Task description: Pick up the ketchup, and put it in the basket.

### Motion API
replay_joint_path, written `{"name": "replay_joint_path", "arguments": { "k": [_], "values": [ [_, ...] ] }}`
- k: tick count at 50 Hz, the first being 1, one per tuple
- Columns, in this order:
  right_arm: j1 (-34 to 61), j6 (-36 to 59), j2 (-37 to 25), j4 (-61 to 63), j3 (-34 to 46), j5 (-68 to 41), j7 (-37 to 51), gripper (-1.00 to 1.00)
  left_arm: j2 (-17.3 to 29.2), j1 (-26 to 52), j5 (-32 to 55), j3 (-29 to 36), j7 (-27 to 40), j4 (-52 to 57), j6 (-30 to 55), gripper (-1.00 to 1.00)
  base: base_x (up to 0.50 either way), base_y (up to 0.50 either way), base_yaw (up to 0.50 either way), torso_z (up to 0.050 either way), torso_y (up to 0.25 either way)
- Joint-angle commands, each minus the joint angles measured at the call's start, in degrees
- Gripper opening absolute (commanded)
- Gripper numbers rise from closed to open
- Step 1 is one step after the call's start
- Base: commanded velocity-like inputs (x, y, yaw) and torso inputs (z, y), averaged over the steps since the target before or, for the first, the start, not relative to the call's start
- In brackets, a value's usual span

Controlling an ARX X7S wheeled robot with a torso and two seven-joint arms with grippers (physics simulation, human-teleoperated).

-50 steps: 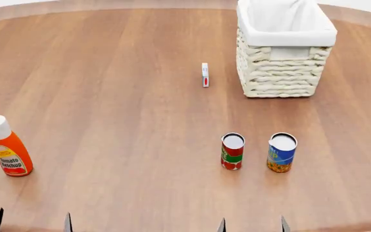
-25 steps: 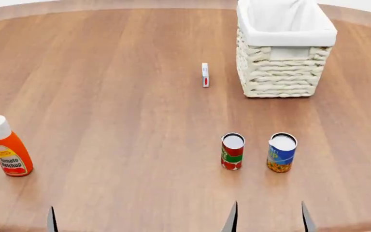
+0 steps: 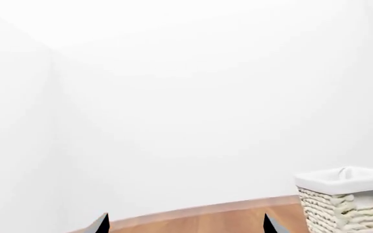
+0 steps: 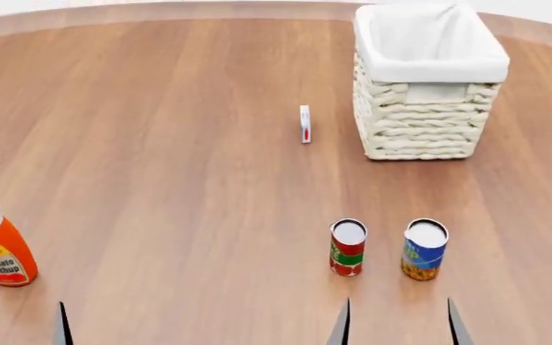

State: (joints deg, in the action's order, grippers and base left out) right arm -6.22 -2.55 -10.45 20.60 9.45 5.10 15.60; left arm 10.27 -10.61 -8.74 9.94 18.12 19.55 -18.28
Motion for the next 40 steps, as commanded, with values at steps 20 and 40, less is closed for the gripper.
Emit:
{"name": "replay_joint_path", "arguments": {
  "k": [20,40],
  "values": [
    [0.12,-0.57,-0.06,-0.73,0.34,0.51,-0.18,1.00,0.27,0.68,-1.27,-0.14,0.16,-0.60,0.09,1.00,0.50,0.00,0.00,0.000,0.000],
    [0.23,-0.57,-0.75,-1.02,1.14,0.20,0.53,1.00,1.02,0.55,-1.94,0.60,1.23,-0.80,-0.29,1.00,0.50,0.00,0.00,0.000,0.000]
  ]
}}
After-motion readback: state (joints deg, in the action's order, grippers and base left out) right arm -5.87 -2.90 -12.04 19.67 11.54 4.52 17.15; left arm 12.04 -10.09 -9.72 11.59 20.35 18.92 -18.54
